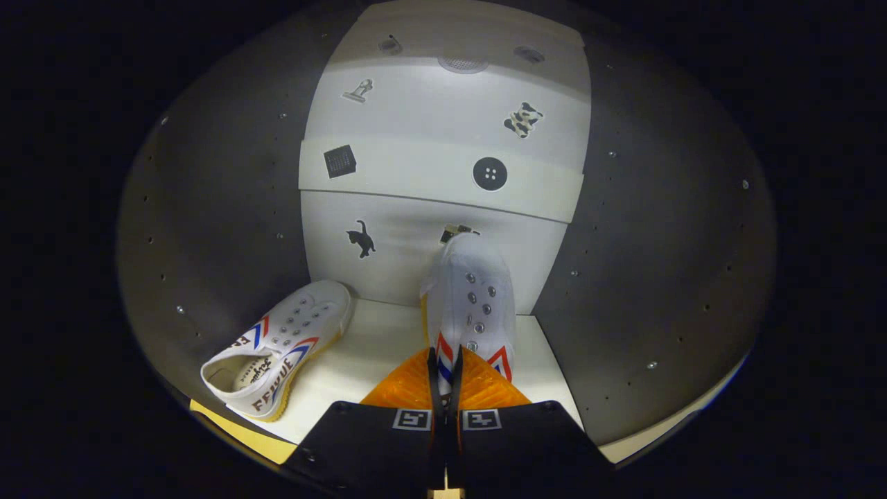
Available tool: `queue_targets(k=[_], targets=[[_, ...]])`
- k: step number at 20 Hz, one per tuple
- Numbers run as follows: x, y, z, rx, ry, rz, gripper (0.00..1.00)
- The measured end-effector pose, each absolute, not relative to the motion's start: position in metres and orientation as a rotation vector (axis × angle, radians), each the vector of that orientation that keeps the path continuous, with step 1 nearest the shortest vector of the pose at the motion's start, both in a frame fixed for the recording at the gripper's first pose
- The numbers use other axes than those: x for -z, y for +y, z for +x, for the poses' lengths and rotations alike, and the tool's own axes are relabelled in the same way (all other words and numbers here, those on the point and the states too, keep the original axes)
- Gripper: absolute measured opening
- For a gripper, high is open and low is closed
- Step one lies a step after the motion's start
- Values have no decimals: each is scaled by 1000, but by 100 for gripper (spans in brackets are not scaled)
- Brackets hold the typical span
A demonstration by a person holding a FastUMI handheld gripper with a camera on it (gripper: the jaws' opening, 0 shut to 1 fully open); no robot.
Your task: Open the shoe cabinet door, grab the shoes and put them into the shoe cabinet, then close the shoe cabinet door.
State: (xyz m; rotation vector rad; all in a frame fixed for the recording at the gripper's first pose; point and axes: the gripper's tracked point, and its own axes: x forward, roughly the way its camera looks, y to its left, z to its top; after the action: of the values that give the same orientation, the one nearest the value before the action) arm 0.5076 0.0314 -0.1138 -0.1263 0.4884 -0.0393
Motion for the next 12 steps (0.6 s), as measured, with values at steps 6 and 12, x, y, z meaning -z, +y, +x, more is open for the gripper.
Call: queue_targets(k=[6,12], targets=[[146,32,529,47,560,-34,5],[144,41,519,16,541,-5,24]])
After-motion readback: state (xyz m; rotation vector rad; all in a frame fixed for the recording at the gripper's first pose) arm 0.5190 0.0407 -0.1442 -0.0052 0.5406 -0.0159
